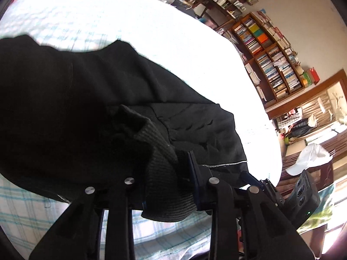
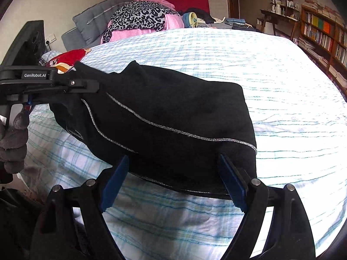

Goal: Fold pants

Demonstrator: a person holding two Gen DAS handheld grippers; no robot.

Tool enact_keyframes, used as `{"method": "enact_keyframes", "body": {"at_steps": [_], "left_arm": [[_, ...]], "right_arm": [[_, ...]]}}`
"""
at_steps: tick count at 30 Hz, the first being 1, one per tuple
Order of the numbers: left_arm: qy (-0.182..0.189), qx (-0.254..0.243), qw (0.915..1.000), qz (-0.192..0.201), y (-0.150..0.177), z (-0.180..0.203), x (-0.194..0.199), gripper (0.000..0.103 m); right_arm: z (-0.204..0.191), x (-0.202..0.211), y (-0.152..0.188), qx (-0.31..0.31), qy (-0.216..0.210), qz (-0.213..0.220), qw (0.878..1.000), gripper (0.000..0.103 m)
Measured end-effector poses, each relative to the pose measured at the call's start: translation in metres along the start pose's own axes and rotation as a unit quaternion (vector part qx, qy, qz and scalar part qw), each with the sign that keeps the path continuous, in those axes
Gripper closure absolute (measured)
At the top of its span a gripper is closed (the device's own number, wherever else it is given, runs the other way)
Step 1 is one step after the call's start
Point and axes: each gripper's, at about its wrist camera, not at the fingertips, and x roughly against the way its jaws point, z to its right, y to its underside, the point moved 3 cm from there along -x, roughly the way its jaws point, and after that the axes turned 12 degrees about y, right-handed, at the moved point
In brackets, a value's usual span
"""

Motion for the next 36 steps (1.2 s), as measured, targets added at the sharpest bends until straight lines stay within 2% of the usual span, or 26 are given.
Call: {"method": "enact_keyframes", "body": {"at_steps": [1,4,6,8,11,12,14,15,16,20,23,26,29,32,33,36], "left_arm": [[-0.009,-0.028,0.9995,0.012,-0.003,0.01,0.004,0.081],[-0.01,-0.106,0.9934,0.042,-0.013,0.037,0.015,0.081],[-0.01,-0.144,0.9883,0.05,-0.019,0.04,0.017,0.081],[-0.007,-0.144,0.9888,0.038,-0.022,0.024,0.008,0.08],[-0.041,-0.117,0.9922,-0.005,-0.016,-0.018,-0.011,0.079],[-0.053,-0.111,0.9922,-0.019,-0.011,-0.029,-0.016,0.075],[-0.087,-0.116,0.9891,-0.027,0.0,-0.04,-0.022,0.058],[-0.105,-0.12,0.9869,-0.023,0.004,-0.041,-0.022,0.045],[-0.118,-0.124,0.9851,-0.018,0.006,-0.041,-0.02,0.039],[-0.13,-0.126,0.9834,0.007,0.002,-0.033,-0.002,0.038],[-0.148,-0.142,0.9779,0.042,-0.006,-0.015,0.013,0.038],[-0.135,-0.158,0.9764,0.058,-0.009,0.003,0.018,0.038],[-0.101,-0.169,0.9796,0.043,-0.013,0.02,0.001,0.038],[-0.078,-0.177,0.981,0.011,-0.008,0.022,-0.027,0.038],[-0.081,-0.179,0.9804,0.0,-0.006,0.019,-0.036,0.038],[-0.098,-0.175,0.9792,-0.03,0.001,0.003,-0.06,0.038]], "right_arm": [[0.001,0.001,0.0,-0.005,-0.006,0.0,1.0,0.019],[0.002,0.004,-0.001,-0.01,-0.013,0.0,1.0,0.019],[0.001,0.004,-0.001,-0.006,-0.015,-0.002,1.0,0.019],[0.0,0.007,-0.003,-0.004,-0.032,-0.004,0.999,0.019],[0.003,0.017,-0.011,-0.013,-0.053,0.006,0.998,0.019],[0.007,0.021,-0.016,-0.021,-0.056,0.011,0.998,0.019],[0.018,0.023,-0.026,-0.043,-0.057,0.016,0.997,0.019],[0.025,0.022,-0.032,-0.059,-0.059,0.017,0.996,0.019],[0.031,0.019,-0.038,-0.074,-0.057,0.017,0.995,0.019],[0.047,0.004,-0.065,-0.096,-0.031,0.023,0.995,0.019],[0.046,-0.015,-0.083,-0.097,-0.02,0.02,0.995,0.019],[0.045,-0.037,-0.095,-0.101,-0.024,0.006,0.995,0.019],[0.052,-0.059,-0.1,-0.107,-0.016,-0.016,0.994,0.019],[0.065,-0.081,-0.095,-0.125,-0.008,-0.046,0.991,0.019],[0.068,-0.089,-0.093,-0.131,-0.005,-0.057,0.99,0.019],[0.078,-0.109,-0.079,-0.137,0.04,-0.094,0.985,0.019]]}}
